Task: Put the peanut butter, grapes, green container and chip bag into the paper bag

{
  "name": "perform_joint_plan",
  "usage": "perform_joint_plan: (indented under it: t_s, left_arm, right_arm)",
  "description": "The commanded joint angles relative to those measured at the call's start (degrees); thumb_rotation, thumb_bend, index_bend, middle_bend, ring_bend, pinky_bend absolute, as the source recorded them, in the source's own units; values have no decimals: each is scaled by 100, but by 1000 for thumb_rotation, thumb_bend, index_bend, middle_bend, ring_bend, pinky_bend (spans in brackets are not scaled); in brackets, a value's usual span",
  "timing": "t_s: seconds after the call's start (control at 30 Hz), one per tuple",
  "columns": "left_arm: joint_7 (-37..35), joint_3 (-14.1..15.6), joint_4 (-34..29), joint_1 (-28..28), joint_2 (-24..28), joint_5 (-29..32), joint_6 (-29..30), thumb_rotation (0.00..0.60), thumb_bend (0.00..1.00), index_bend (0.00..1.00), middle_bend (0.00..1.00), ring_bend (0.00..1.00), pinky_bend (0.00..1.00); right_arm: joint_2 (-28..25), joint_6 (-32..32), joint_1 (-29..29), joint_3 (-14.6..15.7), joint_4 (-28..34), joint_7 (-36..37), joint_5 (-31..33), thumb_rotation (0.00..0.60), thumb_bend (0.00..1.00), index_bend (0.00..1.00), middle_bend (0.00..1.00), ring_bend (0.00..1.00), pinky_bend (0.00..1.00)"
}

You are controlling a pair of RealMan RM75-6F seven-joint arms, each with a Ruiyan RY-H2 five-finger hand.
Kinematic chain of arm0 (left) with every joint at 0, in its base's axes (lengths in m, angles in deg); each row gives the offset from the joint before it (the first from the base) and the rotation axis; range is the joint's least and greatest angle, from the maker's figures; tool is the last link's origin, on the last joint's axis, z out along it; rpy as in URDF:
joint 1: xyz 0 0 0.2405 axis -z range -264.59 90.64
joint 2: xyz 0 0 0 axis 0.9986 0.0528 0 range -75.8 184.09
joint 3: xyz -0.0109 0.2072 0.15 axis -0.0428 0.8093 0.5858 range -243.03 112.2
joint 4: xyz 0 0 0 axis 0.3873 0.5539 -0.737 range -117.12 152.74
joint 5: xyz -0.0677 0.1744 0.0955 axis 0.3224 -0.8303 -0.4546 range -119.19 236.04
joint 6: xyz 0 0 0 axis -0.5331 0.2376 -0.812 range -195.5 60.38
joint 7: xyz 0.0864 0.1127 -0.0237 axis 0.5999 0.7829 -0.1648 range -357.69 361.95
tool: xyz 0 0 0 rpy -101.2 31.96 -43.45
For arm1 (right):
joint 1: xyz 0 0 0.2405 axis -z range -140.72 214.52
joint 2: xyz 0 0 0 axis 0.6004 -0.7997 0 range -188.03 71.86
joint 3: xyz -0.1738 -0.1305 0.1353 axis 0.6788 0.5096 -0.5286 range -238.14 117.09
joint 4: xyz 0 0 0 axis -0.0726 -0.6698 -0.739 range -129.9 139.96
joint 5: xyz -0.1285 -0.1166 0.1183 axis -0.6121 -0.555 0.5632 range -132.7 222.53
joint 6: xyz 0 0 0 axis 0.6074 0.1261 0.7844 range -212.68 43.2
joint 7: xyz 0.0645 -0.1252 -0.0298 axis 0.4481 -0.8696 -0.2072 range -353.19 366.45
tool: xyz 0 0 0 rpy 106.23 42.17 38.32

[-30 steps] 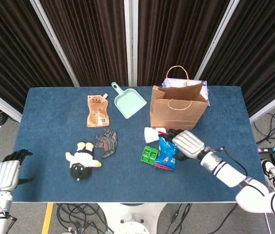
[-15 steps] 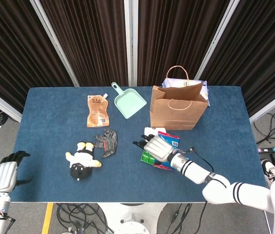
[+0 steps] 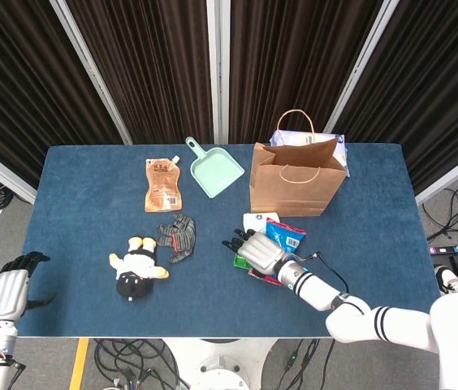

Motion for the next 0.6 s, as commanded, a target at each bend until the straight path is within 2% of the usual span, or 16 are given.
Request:
perform_joint_plan:
  t_s: [0.03, 0.2, 0.43, 0.6]
  left_arm:
    - [-9, 2, 8, -2, -8, 0, -5, 600, 82, 352, 337, 255, 280]
    - [-30, 0, 34, 3, -30, -21, -4, 600, 82, 352, 337, 255, 280]
    - [-48, -17, 57, -2, -26, -8, -2, 600, 81, 352, 337, 256, 280]
    - [-90, -4, 85, -37, -28, 2, 15, 600, 82, 351, 338, 256, 280]
  right_arm:
    - [-80, -38, 10, 64, 113, 36, 56, 600, 0, 1, 200, 65, 260]
    - [-77, 29, 24, 131, 143, 113, -14, 600, 7, 31, 243, 99, 297]
    - [208, 310, 50, 97, -94, 247, -237, 600, 160, 130, 314, 186, 402]
    - [233, 385, 47, 162, -91, 219, -393, 600, 232, 203, 340, 250, 517]
